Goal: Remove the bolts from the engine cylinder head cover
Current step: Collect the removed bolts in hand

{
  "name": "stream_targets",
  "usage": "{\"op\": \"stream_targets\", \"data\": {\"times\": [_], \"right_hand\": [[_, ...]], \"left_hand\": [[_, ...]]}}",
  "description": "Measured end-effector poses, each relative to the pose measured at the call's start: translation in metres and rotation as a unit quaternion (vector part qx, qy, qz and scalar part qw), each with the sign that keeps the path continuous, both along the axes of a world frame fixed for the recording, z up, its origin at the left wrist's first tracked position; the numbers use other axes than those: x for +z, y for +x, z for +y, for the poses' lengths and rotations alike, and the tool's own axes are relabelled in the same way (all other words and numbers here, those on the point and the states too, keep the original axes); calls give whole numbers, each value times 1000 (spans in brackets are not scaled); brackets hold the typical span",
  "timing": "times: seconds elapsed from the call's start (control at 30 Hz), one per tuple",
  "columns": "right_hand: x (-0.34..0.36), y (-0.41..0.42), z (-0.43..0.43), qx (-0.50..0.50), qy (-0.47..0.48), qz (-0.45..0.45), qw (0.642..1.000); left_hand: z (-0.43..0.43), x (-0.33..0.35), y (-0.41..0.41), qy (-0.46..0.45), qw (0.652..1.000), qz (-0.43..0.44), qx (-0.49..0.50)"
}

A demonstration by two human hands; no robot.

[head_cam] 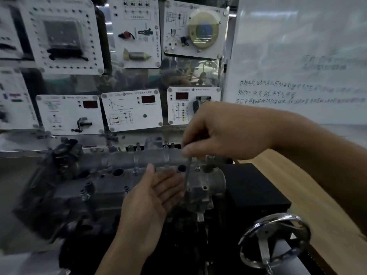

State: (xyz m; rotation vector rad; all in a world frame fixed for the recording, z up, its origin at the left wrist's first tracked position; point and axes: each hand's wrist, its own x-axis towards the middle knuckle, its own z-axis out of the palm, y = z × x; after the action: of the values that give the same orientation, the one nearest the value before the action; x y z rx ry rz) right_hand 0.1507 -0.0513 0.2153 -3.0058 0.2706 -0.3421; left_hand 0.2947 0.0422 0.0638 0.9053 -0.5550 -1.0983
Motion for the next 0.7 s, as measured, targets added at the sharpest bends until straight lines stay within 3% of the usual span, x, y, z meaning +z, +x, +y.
{"op": "stream_targets", "data": {"times": [0.1, 0.27, 0.33, 0.47, 0.57, 0.63, 0.7], "right_hand": [[-34, 35, 12, 17, -14, 46, 999], [-70, 58, -6, -71, 35, 0, 997], [-76, 60, -12, -85, 14, 37, 996], [-95, 68, -9, -77, -43, 128, 988], [-66, 63, -6, -56, -42, 55, 996], [-34, 56, 0, -13, 21, -6, 1000], [-23, 60, 11, 29, 62, 19, 997]], "left_hand": [[10, 8, -6, 1, 992, 58, -116], [26, -12, 1, 29, 974, 226, -14], [32, -23, 9, 35, 965, 260, 18], [33, -28, 19, 48, 964, 257, 51], [27, -26, 25, 54, 970, 228, 57], [25, -25, 28, 47, 973, 217, 59], [25, -21, 27, 41, 973, 224, 38]]}}
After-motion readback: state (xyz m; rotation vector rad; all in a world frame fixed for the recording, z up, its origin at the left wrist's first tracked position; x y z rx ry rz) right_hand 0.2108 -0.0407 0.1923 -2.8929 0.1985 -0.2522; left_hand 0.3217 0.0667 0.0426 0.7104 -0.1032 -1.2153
